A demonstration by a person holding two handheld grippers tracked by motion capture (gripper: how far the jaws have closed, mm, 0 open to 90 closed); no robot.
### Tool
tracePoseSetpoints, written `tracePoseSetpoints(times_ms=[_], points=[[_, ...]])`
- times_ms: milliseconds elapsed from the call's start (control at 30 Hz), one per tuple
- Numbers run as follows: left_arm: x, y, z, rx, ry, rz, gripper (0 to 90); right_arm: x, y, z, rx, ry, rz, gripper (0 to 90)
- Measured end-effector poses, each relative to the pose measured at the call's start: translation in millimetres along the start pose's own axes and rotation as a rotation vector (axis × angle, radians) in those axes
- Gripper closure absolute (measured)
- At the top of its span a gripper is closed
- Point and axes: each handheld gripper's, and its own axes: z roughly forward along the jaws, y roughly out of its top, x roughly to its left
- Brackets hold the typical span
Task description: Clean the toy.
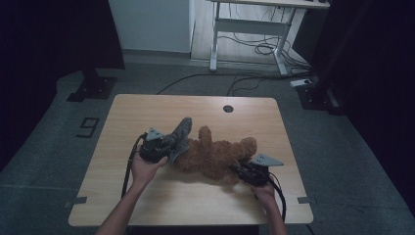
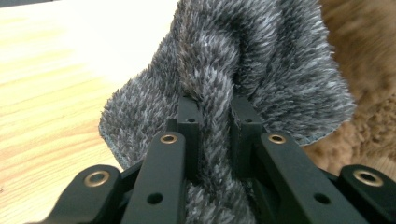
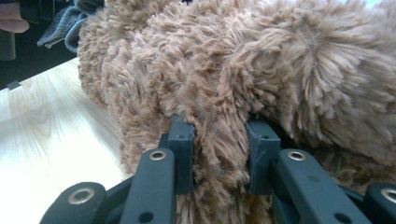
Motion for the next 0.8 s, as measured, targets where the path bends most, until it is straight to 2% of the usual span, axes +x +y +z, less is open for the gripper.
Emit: tracePoseSetpoints(times_ms=[133,267,367,433,533,633,733,800], points=[[-5.7,7.5,-2.8,-0.024,0.000,0.001,77.5,1.6,0.2,1.0,-0.006,-0.011,0.011,69.4],[-25.4,24.4,3.7,-0.026,-0.052,0.032,77.5,3.1,0.8,2.4,-0.011,-0.025,0.009,69.8],[-44.4,39.2,16.0,0.001,-0.073,0.078,77.4,3.3,1.0,2.4,-0.013,-0.028,0.008,69.8],[-52.4,46.3,28.1,0.033,-0.077,0.087,77.2,3.3,1.1,2.1,-0.012,-0.028,0.004,69.7],[-53.8,47.2,43.3,0.080,-0.094,0.073,77.2,3.5,1.2,1.2,-0.011,-0.026,-0.001,69.1],[-52.8,40.4,45.2,0.091,-0.109,0.077,77.2,2.8,1.2,0.8,-0.009,-0.018,-0.001,67.4],[-49.0,33.3,41.6,0.100,-0.145,0.063,77.2,2.2,1.7,-0.4,-0.007,0.003,0.008,59.4],[-48.5,29.5,39.3,0.102,-0.153,0.065,77.3,2.4,2.6,-2.4,-0.009,0.005,0.008,51.8]])
